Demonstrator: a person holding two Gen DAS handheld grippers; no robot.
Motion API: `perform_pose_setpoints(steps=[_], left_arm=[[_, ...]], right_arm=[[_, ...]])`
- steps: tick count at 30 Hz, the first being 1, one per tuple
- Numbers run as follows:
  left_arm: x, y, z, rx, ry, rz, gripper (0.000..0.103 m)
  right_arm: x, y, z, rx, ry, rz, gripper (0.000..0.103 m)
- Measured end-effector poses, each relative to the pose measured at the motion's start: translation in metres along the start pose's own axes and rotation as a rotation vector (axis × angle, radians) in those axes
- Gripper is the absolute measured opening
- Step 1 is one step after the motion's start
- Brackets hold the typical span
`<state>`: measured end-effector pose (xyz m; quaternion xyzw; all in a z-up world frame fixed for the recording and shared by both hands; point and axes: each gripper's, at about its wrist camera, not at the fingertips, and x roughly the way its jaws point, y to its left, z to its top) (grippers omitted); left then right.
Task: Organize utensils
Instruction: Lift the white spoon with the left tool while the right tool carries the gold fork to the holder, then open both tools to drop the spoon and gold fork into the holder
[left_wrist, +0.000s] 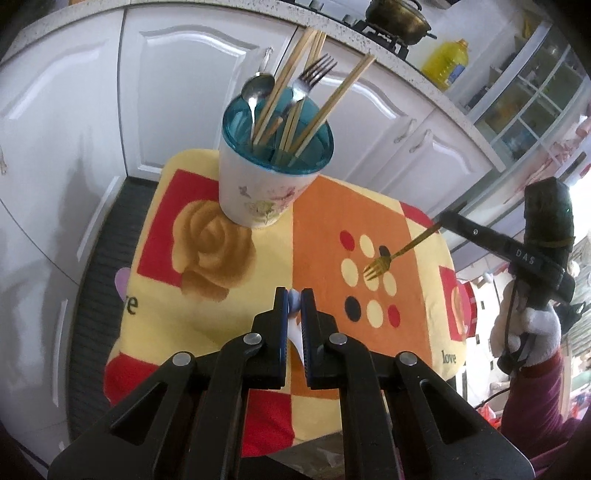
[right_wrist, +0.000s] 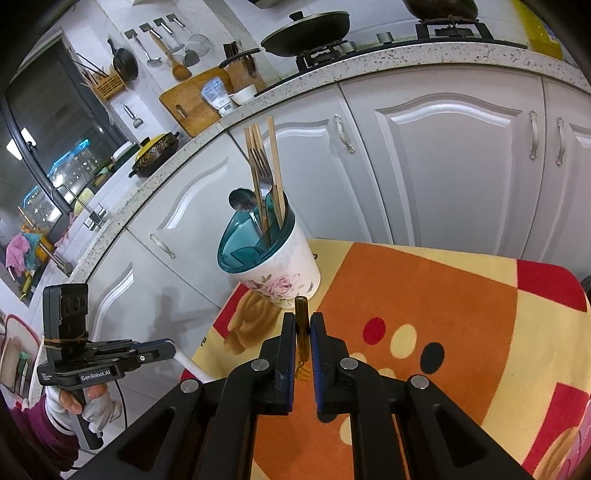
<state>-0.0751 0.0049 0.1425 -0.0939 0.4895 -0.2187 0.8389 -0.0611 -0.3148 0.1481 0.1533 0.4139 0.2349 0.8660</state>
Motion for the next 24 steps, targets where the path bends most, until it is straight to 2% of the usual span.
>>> perform_pose_setpoints(steps=[6, 13, 20, 24], left_arm=[[-0.042, -0.001, 0.035, 0.026, -0.116, 0.022, 0.005], [-0.087, -0.005, 0.090, 0.083, -0.265, 0.080, 0.005], [-0.081, -0.005, 0.133, 0.104, -0.317, 0.134, 0.005], [-0.057, -0.002, 0.149, 0.116, -0.288, 0.146, 0.005]], right_arm=[[-0.005, 0.011, 0.021, -0.024, -0.038, 0.034, 0.007], [-0.007, 0.043, 0.066, -0.092, -0.103, 0.060, 0.007], [0.012, 0.062, 0.105, -0.123, -0.141, 0.060, 0.007], [0.037, 0.066, 0.116, -0.143, -0.117, 0.034, 0.007]])
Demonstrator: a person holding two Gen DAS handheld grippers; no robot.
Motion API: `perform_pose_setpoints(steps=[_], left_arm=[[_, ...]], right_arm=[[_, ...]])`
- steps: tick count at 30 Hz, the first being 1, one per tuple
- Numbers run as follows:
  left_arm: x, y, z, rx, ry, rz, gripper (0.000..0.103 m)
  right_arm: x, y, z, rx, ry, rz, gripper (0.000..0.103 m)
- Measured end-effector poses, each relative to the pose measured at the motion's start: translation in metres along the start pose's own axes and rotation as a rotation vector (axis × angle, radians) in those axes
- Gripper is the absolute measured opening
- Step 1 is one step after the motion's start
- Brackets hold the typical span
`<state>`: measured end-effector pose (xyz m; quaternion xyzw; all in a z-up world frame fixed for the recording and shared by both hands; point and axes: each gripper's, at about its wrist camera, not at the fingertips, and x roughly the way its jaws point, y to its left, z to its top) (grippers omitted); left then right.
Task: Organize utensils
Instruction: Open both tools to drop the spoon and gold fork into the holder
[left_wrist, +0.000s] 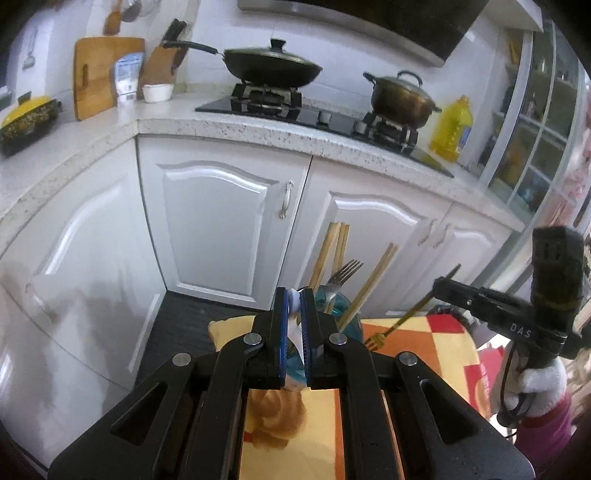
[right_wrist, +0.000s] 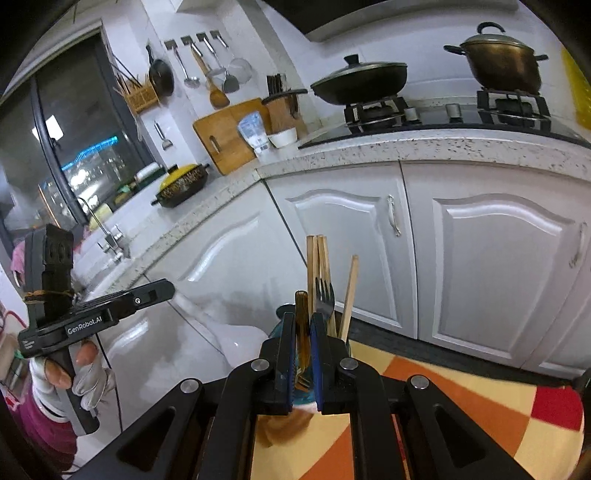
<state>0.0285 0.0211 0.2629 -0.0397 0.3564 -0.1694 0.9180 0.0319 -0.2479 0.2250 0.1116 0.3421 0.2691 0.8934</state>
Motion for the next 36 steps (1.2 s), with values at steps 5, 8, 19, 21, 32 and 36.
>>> perform_pose_setpoints(steps=[5, 8, 19, 21, 32, 36], left_arm=[[0.034, -0.006, 0.001, 0.071, 0.018, 0.065, 0.005], [0.050, -0.008, 0.002, 0.106, 0.031, 0.080, 0.005], [0.092, -0.004, -0.016, 0.097, 0.115, 0.073, 0.005], [0.096, -0.004, -0.022, 0.091, 0.122, 0.077, 0.006], [0.088, 0.007, -0.040, -0.048, 0.144, 0.034, 0.025], [0.077, 0.006, -0.049, -0.064, 0.130, 0.032, 0.039]], right_arm=[[0.029, -0.009, 0.002, 0.000, 0.032, -0.025, 0.007], [0.044, -0.016, 0.003, 0.009, 0.052, -0.023, 0.007], [0.094, -0.028, -0.023, 0.026, 0.173, -0.028, 0.007], [0.097, -0.030, -0.029, 0.031, 0.190, -0.040, 0.007], [0.052, -0.041, -0.039, 0.099, 0.133, -0.068, 0.028], [0.042, -0.038, -0.048, 0.121, 0.125, -0.082, 0.028]])
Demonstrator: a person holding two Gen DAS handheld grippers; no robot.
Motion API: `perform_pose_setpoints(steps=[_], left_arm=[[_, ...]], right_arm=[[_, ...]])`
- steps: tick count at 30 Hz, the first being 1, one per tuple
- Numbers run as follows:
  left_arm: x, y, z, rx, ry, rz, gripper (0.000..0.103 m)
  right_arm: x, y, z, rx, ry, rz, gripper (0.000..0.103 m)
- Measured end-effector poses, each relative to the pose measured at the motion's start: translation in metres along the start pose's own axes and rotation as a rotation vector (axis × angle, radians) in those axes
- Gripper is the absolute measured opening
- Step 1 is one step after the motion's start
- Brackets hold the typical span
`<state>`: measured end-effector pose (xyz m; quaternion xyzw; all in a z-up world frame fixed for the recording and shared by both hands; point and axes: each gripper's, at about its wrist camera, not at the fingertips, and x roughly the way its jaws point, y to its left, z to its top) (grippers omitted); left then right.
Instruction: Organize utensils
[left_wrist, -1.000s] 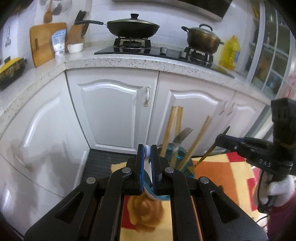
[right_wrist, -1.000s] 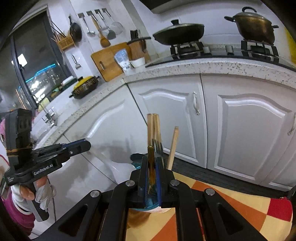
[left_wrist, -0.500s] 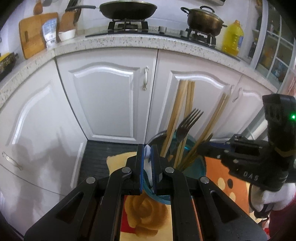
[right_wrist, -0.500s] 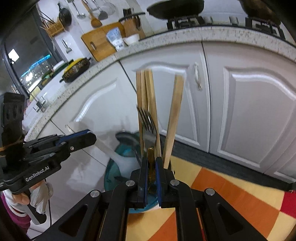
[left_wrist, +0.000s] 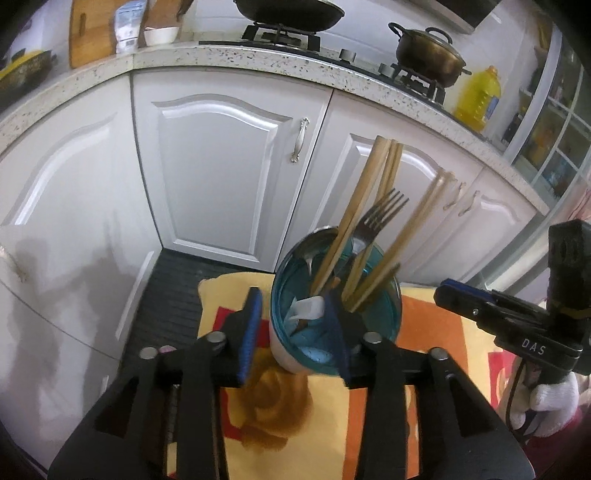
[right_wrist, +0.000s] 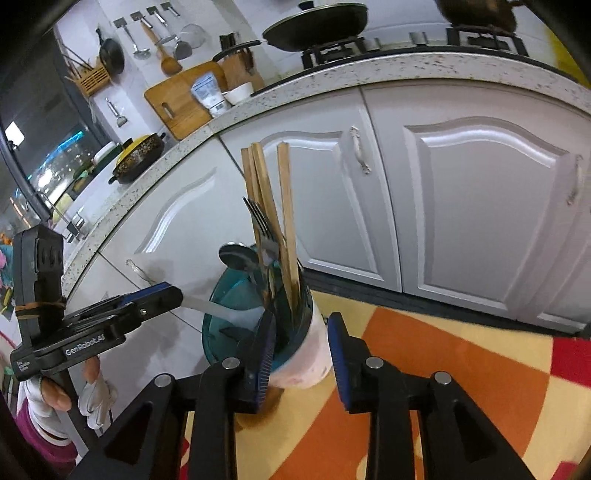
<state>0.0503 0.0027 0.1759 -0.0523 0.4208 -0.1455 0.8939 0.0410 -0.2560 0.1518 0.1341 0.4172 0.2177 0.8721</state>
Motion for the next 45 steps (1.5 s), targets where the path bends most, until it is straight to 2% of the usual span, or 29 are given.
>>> perform_pose_setpoints(steps=[2, 9, 14, 20, 32, 45], left_arm=[[-0.007, 0.000, -0.006, -0.014, -0.014, 0.002, 0.044], [-0.025, -0.010, -0.027, -0.021, -0.048, 0.050, 0.045], [-0.033, -0.018, -0.041, -0.008, -0.065, 0.098, 0.045], [-0.044, -0.026, -0.053, 0.017, -0.089, 0.157, 0.045], [-0.065, -0.031, -0.059, 0.021, -0.146, 0.194, 0.045], [-0.073, -0.033, -0.059, 0.014, -0.180, 0.222, 0.045]], right_arm=[[-0.004, 0.003, -0.006, 0.001, -0.004, -0.009, 0.028], [-0.020, 0.017, -0.026, 0.006, -0.048, -0.065, 0.034], [-0.031, 0.035, -0.030, -0.034, -0.089, -0.127, 0.039], [-0.036, 0.051, -0.034, -0.044, -0.113, -0.143, 0.041], [-0.047, 0.067, -0.038, -0.077, -0.135, -0.183, 0.043], [-0.047, 0.073, -0.039, -0.090, -0.132, -0.188, 0.045]])
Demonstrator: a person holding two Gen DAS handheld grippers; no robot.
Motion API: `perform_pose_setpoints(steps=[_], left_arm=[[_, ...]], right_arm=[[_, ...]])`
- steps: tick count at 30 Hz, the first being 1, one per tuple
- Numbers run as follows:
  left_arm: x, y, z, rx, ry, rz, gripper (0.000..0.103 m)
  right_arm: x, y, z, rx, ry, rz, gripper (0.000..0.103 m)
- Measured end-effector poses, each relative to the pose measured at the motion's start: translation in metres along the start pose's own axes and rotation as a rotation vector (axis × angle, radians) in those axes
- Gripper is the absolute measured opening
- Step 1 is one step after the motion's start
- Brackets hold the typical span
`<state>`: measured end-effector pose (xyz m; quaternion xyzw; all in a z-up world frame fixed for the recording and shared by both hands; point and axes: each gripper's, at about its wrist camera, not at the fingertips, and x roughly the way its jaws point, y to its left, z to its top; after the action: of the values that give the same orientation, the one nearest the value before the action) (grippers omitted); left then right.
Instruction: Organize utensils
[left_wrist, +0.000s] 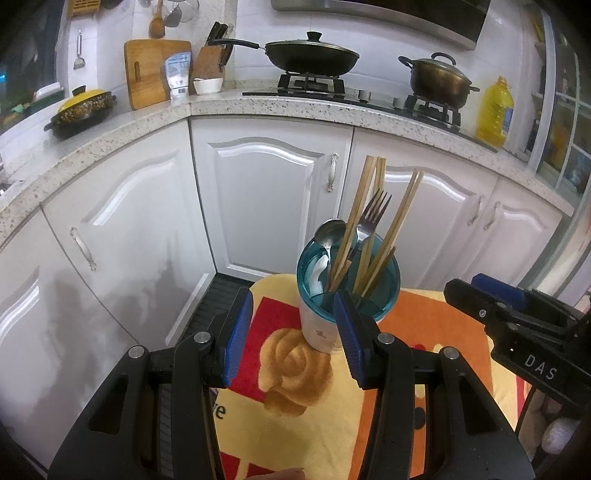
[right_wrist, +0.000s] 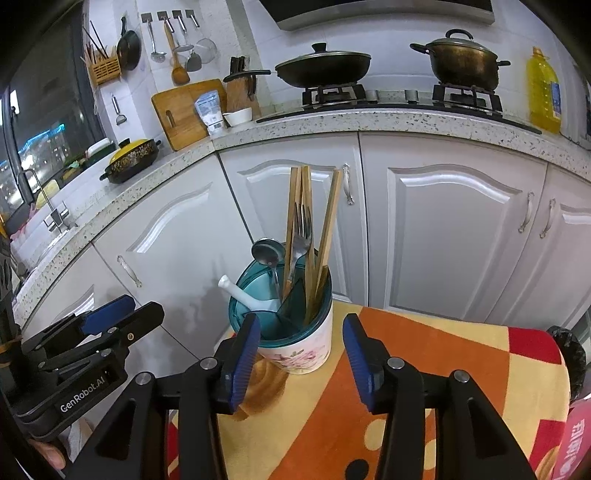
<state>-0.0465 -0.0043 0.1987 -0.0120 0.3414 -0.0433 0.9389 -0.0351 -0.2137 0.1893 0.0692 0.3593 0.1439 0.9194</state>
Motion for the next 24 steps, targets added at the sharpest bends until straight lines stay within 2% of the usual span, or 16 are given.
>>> perform_pose_setpoints(steps=[24], left_arm=[[0.0001, 0.0017, 0.0004, 0.000, -0.002, 0.014, 0.045]], right_arm=[[0.0042, 0.0032, -0.0002, -0.015, 0.017, -0.006, 0.053]])
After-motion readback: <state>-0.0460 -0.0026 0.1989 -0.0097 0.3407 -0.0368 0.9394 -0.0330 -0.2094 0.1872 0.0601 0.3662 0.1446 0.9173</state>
